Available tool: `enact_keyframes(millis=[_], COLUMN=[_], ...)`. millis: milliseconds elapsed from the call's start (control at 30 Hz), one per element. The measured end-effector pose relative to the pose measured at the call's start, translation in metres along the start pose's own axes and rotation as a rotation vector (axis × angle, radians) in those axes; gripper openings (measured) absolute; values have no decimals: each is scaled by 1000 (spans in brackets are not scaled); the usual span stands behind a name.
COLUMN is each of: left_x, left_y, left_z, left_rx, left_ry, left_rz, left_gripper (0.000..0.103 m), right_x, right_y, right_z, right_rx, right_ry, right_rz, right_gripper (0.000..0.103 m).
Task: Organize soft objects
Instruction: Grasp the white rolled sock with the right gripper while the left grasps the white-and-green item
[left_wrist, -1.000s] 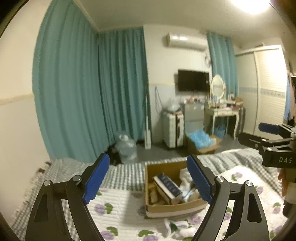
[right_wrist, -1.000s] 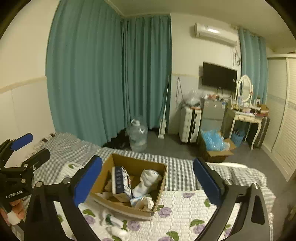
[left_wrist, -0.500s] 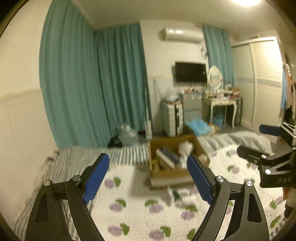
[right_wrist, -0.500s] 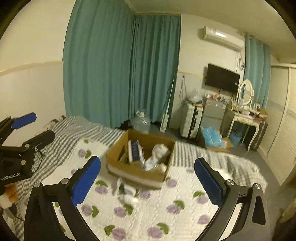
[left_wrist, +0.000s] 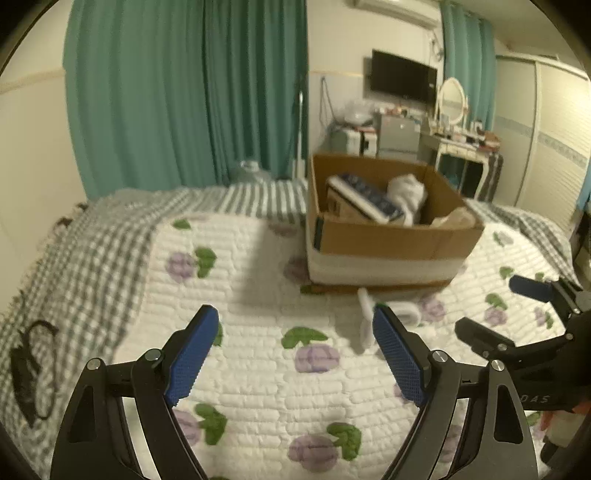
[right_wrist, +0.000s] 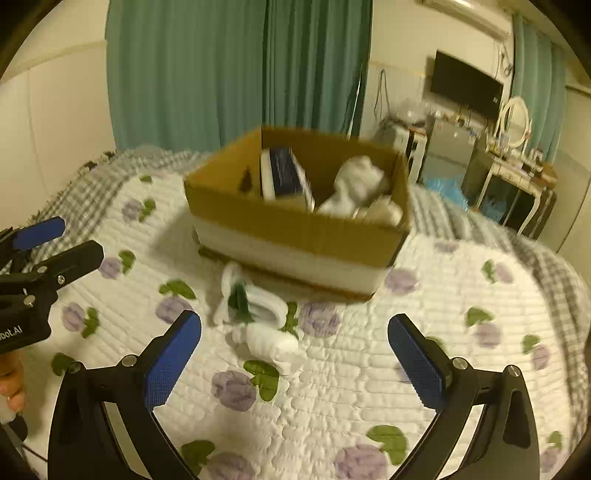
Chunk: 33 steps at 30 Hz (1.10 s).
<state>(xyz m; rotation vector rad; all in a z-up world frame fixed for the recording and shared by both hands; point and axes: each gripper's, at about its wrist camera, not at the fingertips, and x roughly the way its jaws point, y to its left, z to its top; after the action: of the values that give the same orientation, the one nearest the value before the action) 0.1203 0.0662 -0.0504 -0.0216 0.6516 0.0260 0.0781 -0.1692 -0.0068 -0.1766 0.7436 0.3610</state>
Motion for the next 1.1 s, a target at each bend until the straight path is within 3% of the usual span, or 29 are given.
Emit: enact_keyframes(millis=[267, 367, 467, 500, 567, 600, 733, 967, 1100], left_x=[40, 48, 52, 53, 52, 52, 48, 45, 67], left_y=[-1, -5, -9, -10, -12, -13, -28, -64, -79], left_z=[-8, -11, -14, -14, -15, -15, -14, 1, 4], left_rx=[-14, -6, -1, -4, -18, -15, 38, 73, 30], left_ry=[79, 95, 112, 118, 129, 131, 129, 73, 110], left_rz=[-25, -26, -30, -29, -17, -23, 0, -41, -99], left_gripper=[87, 87, 87, 87, 87, 87, 87, 87, 87], right_x=[61, 78, 89, 94, 99, 98, 74, 45, 41], right_y=[0, 0, 3, 4, 6, 7, -9, -62, -84], right_z=[-8, -14, -20, -23, -25, -26, -20, -13, -11], right_rx=[-27, -25, -43, -49, -66, -84, -43, 77, 138], right_ry=[78, 109, 146, 161, 178, 176, 108, 39, 26], right_rz=[55, 100, 127, 138, 150, 139, 154, 103, 79], right_gripper=[102, 97, 81, 72, 42, 37, 37, 37, 37])
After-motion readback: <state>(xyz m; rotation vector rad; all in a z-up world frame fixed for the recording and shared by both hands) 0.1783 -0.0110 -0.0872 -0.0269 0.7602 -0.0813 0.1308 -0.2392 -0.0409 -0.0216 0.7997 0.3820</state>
